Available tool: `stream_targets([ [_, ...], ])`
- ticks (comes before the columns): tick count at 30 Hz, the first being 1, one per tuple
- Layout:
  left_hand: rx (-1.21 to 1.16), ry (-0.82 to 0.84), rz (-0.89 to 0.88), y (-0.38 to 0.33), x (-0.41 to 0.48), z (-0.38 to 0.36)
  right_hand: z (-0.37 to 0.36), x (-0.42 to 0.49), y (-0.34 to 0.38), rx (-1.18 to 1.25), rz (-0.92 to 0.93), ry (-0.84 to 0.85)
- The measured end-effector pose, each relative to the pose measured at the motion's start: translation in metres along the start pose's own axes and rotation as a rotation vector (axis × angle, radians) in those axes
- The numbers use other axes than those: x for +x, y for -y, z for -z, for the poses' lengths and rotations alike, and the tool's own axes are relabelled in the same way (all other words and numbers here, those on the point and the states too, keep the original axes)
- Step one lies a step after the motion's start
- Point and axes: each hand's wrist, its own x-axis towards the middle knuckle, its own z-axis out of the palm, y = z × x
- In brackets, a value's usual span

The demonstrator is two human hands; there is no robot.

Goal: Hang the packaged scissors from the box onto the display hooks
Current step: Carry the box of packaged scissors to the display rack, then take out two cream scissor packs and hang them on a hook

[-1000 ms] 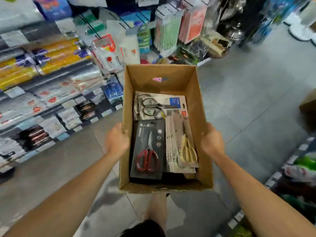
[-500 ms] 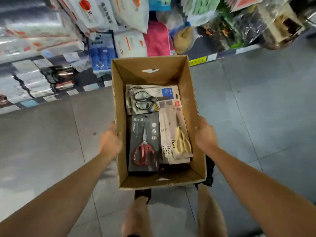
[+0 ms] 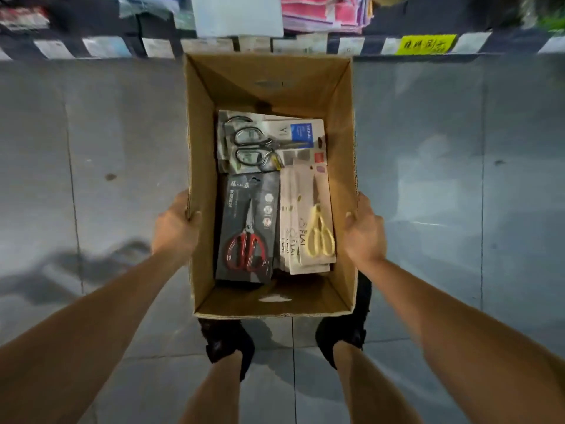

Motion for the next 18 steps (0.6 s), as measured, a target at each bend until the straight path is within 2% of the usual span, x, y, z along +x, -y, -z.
stream_targets([
  [10,0.007,-0.038,0.097,0.024,0.023,-0.063,-0.053,0.038,-0.040,-0.102,0.040,0.018],
  [13,-0.025,-0.040,0.105,0.024,0.025,-0.065,-0.048,0.042,-0.042,-0.114,0.061,0.060],
  [16,0.012,0.014,0.169,0.007,0.018,-0.060,-0.036,0.042,-0.036,-0.075,-0.003,0.151],
  [18,0.044,-0.044,0.188,-0.013,0.002,-0.055,-0.023,0.035,-0.029,-0.062,-0.011,0.187],
])
